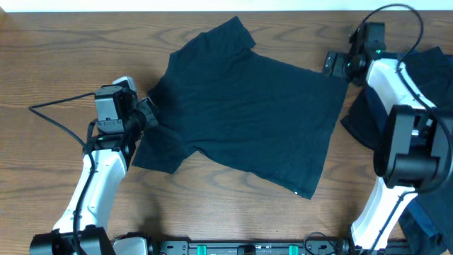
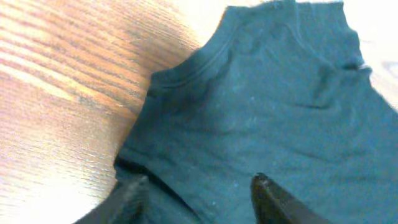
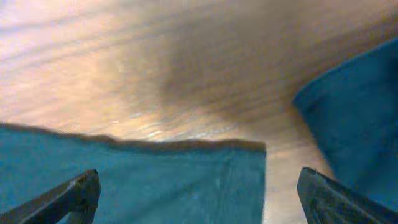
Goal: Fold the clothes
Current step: 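Release the hem and lift the right gripper away to the upper right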
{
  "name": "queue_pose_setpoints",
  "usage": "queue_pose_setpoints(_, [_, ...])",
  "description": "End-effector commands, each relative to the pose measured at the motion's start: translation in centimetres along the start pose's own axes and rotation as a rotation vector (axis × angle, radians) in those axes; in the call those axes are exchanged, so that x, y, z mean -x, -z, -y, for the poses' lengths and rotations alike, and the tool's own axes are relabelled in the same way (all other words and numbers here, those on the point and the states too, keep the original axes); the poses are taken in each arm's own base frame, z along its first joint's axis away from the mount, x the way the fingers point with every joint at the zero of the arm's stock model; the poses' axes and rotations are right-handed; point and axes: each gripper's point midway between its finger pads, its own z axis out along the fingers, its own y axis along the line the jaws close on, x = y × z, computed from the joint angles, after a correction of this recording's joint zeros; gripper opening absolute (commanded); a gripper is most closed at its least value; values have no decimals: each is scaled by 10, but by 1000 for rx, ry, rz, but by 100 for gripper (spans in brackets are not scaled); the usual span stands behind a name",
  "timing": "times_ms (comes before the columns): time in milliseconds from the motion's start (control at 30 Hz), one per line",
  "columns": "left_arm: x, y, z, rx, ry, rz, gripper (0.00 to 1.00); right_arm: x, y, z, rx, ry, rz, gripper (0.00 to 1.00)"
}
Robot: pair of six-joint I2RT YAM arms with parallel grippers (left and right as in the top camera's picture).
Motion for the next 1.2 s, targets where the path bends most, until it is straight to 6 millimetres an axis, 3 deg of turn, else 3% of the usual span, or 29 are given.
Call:
queue_pose_setpoints(0, [-4, 2, -2, 15, -2, -16, 98, 35, 59, -19, 45, 21, 117, 99])
queue_pose_setpoints(167, [-6, 2, -3, 18, 0, -25, 98, 33, 78, -23, 49, 27, 120, 99])
queue_pose_setpoints(333, [-6, 2, -3, 18, 0, -25, 98, 24, 76, -23, 53, 25, 80, 99])
queue_pose_setpoints(1167, [-6, 2, -3, 18, 0, -25, 98, 24, 76, -22, 51, 25, 80, 99])
